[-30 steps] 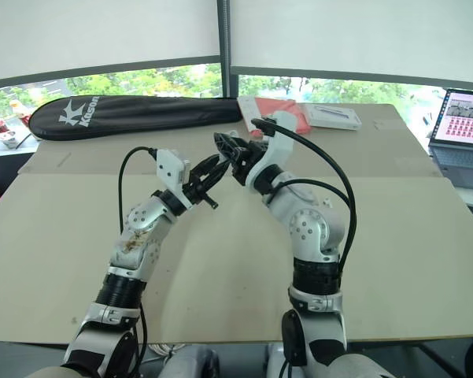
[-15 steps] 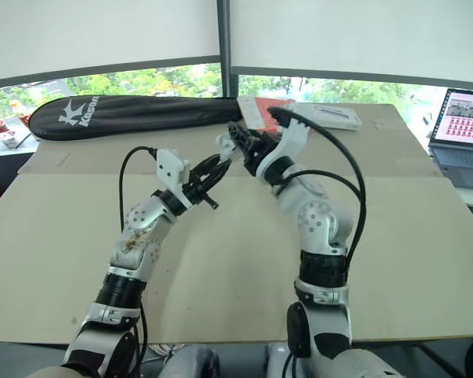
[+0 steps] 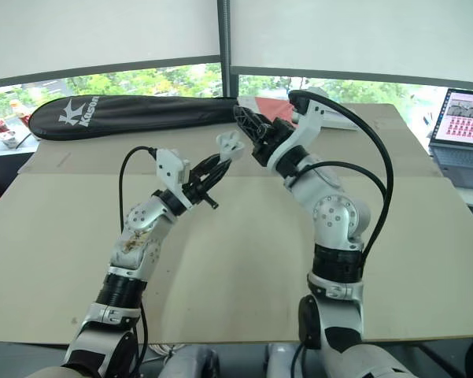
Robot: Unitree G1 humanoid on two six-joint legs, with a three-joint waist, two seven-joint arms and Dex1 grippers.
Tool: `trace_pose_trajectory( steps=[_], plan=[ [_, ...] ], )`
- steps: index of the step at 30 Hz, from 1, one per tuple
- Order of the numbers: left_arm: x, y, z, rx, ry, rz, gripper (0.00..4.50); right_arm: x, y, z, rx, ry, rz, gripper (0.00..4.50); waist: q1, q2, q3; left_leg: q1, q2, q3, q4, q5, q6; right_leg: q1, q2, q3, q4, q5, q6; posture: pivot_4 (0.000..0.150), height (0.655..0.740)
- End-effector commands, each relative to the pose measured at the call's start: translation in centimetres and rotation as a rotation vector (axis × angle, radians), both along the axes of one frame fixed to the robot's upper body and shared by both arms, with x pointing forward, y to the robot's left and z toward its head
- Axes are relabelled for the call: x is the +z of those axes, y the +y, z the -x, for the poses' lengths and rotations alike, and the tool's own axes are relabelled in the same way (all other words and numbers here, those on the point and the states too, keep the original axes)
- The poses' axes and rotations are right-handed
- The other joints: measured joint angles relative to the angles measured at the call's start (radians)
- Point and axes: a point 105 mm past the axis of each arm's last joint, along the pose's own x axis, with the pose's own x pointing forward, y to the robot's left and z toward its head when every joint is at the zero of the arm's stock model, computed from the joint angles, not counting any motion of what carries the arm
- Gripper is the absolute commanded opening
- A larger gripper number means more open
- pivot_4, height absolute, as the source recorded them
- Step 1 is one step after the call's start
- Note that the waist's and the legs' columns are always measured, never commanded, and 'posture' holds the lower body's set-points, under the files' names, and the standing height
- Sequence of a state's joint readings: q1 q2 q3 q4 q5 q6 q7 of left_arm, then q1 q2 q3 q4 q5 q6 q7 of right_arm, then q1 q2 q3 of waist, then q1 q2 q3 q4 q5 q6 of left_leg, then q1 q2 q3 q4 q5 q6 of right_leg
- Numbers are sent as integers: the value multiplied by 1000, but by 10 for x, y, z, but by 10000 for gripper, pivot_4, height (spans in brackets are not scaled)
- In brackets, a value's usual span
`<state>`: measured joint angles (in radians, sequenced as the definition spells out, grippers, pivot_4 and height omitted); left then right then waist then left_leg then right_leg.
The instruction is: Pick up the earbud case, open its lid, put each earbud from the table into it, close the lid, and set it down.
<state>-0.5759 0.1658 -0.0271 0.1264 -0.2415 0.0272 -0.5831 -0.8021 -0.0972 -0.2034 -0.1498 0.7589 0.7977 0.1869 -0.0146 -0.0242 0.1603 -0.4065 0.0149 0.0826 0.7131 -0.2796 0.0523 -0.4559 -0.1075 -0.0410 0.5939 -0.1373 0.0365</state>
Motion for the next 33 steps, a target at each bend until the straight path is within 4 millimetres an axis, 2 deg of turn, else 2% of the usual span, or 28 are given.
trace_pose_trajectory(
  steps=[1, 6, 11, 29, 32, 33],
  plan=[
    [20, -4, 6, -19, -78, 25, 4628, -2, 10, 9, 9, -58, 72, 20216, -2, 0, 0, 0, 0, 0, 0, 0, 0, 0, 0, 0, 0, 0, 0, 1500, 7400],
    [21, -4, 6, -20, -79, 27, 4628, -14, 20, 10, -7, -69, 148, 20216, -1, 0, 0, 0, 0, 0, 0, 0, 0, 0, 0, 0, 0, 0, 0, 1500, 7400],
    [21, -4, 7, -18, -81, 27, 4628, -23, 20, 7, -41, -64, 189, 20216, 0, 0, 0, 0, 0, 0, 0, 0, 0, 0, 0, 0, 0, 0, 0, 1500, 7400],
    [21, -5, 8, -19, -84, 24, 4628, -23, 26, 4, -55, -112, 251, 20216, 0, 0, 0, 0, 0, 0, 0, 0, 0, 0, 0, 0, 0, 0, 0, 1500, 7400],
    [21, -4, 8, -19, -84, 22, 4628, -24, 27, 5, -50, -118, 260, 12568, 0, 0, 0, 0, 0, 0, 0, 0, 0, 0, 0, 0, 0, 0, 0, 1500, 7400],
    [20, -4, 8, -18, -84, 22, 4628, -24, 28, 5, -49, -116, 257, 8623, 0, 0, 0, 0, 0, 0, 0, 0, 0, 0, 0, 0, 0, 0, 0, 1500, 7400]
  ],
)
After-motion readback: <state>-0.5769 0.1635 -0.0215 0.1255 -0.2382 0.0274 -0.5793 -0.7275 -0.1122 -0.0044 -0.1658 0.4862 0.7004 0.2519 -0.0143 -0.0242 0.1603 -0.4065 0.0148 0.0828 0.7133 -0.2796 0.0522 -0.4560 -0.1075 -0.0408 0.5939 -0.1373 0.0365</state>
